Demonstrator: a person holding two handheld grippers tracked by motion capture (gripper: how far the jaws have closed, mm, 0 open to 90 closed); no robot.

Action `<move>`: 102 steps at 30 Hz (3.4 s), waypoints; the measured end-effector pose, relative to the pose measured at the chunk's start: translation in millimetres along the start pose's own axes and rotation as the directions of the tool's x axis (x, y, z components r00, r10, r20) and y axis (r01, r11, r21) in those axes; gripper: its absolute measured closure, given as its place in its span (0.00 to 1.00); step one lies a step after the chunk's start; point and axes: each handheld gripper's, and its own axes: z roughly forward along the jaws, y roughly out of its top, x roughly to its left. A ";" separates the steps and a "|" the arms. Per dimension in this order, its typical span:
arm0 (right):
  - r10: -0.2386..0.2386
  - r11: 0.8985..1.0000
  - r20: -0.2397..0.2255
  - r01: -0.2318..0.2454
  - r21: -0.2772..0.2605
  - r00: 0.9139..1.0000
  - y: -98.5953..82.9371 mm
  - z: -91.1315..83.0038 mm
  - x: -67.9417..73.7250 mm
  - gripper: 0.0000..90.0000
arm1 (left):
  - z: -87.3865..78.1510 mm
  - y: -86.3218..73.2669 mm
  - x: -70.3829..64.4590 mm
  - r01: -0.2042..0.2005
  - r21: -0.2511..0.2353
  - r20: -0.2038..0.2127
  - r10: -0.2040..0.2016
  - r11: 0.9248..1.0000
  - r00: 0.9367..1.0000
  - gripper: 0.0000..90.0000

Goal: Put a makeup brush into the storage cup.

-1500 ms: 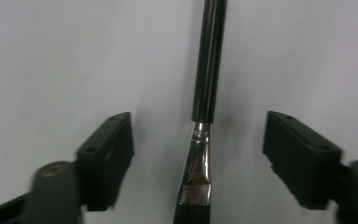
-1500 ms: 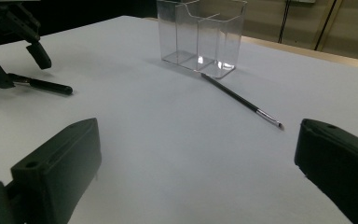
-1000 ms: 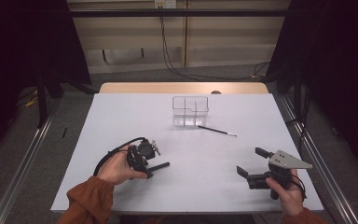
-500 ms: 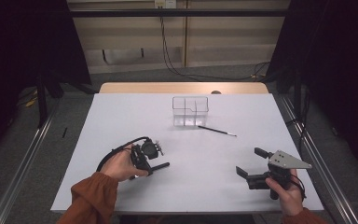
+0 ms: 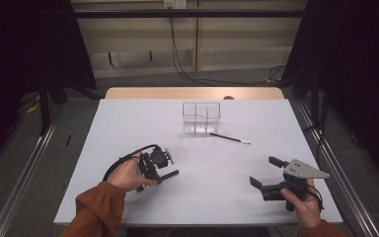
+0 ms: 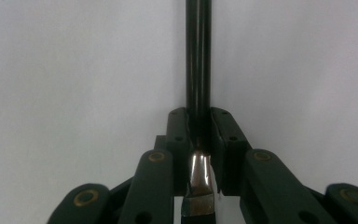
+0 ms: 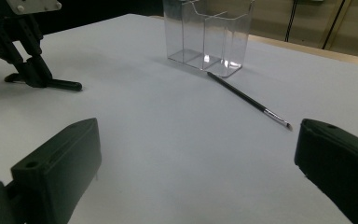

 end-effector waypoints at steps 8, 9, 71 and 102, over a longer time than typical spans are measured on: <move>0.003 1.000 -0.003 -0.003 -0.001 1.000 -0.2 -0.1 -0.5 0.00 | -1.5 -4.8 2.8 0.017 -0.034 0.017 -0.017 0.999 1.000 0.88; 0.003 1.000 -0.005 -0.003 -0.001 1.000 -0.2 0.0 -0.5 0.00 | -1.8 -5.0 3.0 0.020 -0.034 0.016 -0.020 0.999 1.000 0.88; 0.014 1.000 -0.015 -0.014 -0.010 1.000 0.7 1.1 -0.7 0.00 | -43.5 -43.9 -8.7 0.211 -0.765 0.151 -0.149 0.608 0.977 0.88; -0.086 0.995 -0.265 0.094 0.016 0.960 44.5 33.8 26.9 0.00 | -48.3 19.9 -37.3 0.028 -0.660 0.140 0.087 0.750 0.986 0.88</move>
